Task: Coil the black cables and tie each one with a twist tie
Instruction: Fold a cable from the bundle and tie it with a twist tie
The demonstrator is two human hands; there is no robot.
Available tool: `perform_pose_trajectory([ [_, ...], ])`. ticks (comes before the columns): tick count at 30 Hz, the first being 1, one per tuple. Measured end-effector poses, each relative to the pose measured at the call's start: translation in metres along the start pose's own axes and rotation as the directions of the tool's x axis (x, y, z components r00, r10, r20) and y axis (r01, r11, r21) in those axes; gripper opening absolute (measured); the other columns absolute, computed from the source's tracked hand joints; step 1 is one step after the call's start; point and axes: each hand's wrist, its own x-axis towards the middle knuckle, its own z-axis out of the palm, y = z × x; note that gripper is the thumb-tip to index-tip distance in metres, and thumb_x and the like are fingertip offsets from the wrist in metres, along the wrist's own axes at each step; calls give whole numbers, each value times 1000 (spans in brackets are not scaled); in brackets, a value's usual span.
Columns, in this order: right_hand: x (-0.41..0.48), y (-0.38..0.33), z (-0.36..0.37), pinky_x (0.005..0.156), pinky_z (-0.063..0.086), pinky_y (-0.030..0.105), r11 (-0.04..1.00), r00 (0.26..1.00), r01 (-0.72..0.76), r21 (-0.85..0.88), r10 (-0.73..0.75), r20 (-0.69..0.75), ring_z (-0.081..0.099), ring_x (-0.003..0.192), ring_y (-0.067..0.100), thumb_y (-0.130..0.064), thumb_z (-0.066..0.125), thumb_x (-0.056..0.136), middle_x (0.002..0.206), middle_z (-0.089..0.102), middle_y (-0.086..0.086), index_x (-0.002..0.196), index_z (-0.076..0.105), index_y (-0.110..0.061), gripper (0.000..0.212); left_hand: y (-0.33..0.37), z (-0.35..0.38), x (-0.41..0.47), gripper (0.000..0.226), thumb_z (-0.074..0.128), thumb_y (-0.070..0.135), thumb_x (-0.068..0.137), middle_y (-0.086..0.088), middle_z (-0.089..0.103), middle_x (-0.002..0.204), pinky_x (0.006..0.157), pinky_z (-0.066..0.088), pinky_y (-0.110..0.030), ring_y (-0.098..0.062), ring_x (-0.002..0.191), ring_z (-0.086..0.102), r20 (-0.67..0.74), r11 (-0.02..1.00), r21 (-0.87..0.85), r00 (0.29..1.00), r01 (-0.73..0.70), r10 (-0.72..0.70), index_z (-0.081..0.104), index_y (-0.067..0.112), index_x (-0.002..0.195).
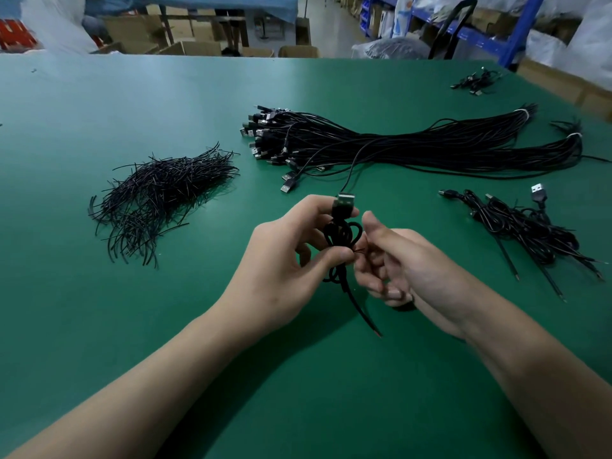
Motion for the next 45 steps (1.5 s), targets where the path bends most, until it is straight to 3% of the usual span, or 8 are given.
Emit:
perform_pose_trajectory([
  [8,-2,4,-3,38,19,18,970,984,-70,232,28,178,27,44,7,-39,61,91,59,43,-2,73,63,-20,27,2,-4,0,41,80,9,84,12,70,90,76,54,-20,-7,81,69,-17,989,116,996,-88,90,63,18,120],
  [14,-1,5,8,40,16,18,985,1000,-9,175,5,25,21,48,8,-28,48,105,58,37,-5,69,57,-22,38,-5,-5,2,26,84,13,80,6,74,90,76,57,-18,-4,78,73,-65,983,131,988,-128,137,72,12,104],
  [19,0,4,22,40,20,17,999,985,42,24,-38,-168,22,47,8,-26,45,104,55,34,-6,67,52,-22,38,-5,-4,2,25,85,11,79,9,75,88,73,54,-14,-5,76,74,-99,999,33,995,-9,12,75,22,99],
  [26,1,7,35,36,15,16,997,963,7,76,14,-271,17,39,6,-27,40,106,46,30,-9,69,41,-19,38,-4,-1,2,19,84,13,81,6,75,88,79,56,-22,-6,82,71,-76,970,181,981,-162,178,79,13,99],
  [28,3,8,36,37,17,16,995,952,58,81,-31,-303,19,40,5,-28,42,107,47,31,-11,62,47,-23,45,-4,0,1,19,85,16,81,6,76,86,79,59,-32,-8,81,73,-96,993,95,992,-71,80,78,17,98],
  [31,5,9,38,45,23,25,976,903,171,-135,-210,-375,26,46,7,-36,46,106,51,35,-13,68,53,-11,46,-4,5,3,19,81,22,79,-10,73,81,77,58,-48,-22,75,71,-87,974,-172,982,149,-166,75,18,96],
  [36,-1,6,38,49,28,38,800,770,266,-537,-512,-381,32,51,8,-34,49,104,53,38,-6,65,43,-10,46,-5,5,5,21,79,23,83,-15,51,81,65,43,-20,-17,75,51,22,841,-453,947,296,-321,69,13,99],
  [45,-3,1,30,47,24,32,653,743,357,-668,-632,-221,30,49,9,-34,48,104,52,35,0,64,39,-10,46,-7,1,9,44,75,23,77,1,61,76,61,36,-25,-9,60,52,228,585,-625,838,516,-496,60,16,117],
])
